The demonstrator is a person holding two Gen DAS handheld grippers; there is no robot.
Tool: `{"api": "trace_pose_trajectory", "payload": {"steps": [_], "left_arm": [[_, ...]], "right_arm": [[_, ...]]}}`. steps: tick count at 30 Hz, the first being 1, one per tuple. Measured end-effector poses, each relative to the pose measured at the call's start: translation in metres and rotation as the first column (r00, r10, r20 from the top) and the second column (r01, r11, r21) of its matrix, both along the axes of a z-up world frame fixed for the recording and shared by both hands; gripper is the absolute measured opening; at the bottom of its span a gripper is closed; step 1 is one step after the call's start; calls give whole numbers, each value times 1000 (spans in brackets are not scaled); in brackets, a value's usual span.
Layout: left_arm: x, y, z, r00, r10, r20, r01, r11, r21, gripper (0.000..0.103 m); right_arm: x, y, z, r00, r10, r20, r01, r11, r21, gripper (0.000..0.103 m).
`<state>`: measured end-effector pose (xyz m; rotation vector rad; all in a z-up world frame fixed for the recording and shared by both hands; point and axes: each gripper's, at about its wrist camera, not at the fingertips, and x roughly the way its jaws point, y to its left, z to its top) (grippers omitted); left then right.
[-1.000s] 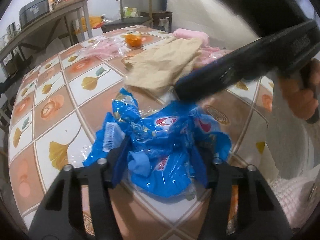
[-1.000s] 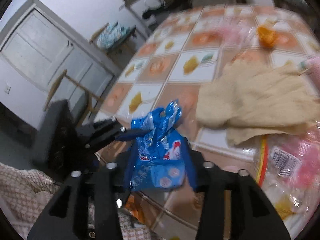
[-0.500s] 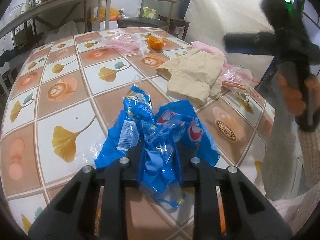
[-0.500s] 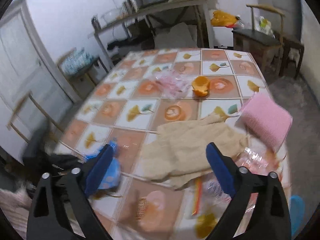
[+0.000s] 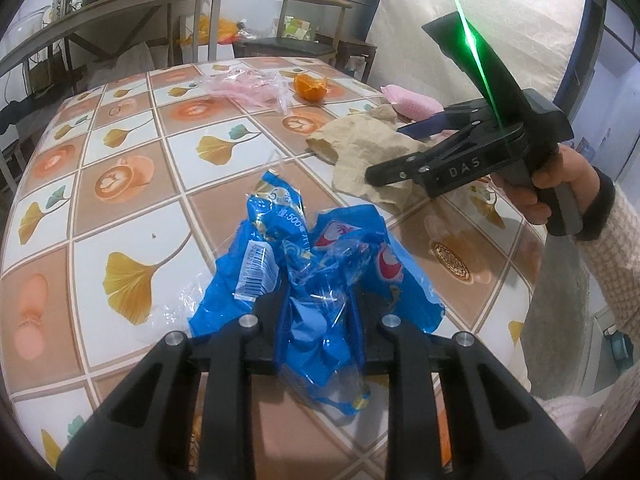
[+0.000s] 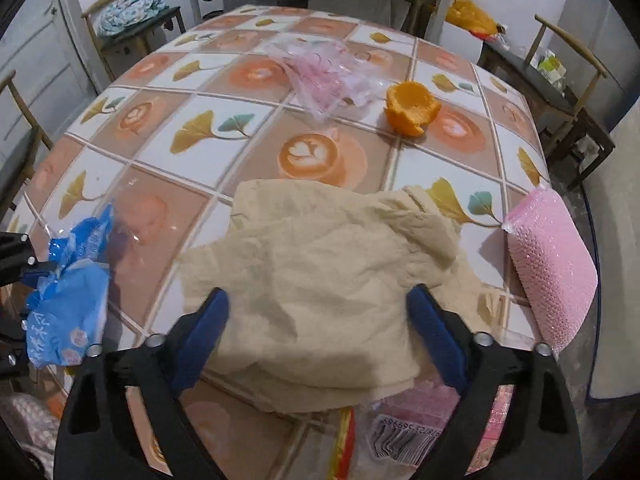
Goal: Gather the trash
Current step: 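Grasp the beige paper with the right tool while the left tool holds the Yakult bag, then carry the Yakult bag and beige paper to the wastebasket and release both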
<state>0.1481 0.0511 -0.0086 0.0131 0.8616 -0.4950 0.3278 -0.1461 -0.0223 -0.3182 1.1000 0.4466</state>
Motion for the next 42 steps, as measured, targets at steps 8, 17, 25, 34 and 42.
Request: {"api": "trace_pose_trajectory", "payload": {"steps": [8,17,25,34,42], "left_arm": [[0,0,0,1000,1,0,-1,1000,-3,23],[1,2,0,1000,11,-10,-11,1000,-26,23],[1,10,5,999,35,-1,-35,996,-78,22],[3,-4,34,998,-3,59,11,992,-122,22],[13,-64,71,978,-157,134,176,973,-149,22]], "right_arm": [[5,7,7,1000,-25,16,25,1000,17,29],[-2,-9,53,993,-84,78,66,974,217,22],[-19,-41,105,980,-158,119,87,883,461,11],[-54,-77,117,958,-243,151,131,842,523,10],[-112,-173,132,854,-476,209,291,770,567,10]]}}
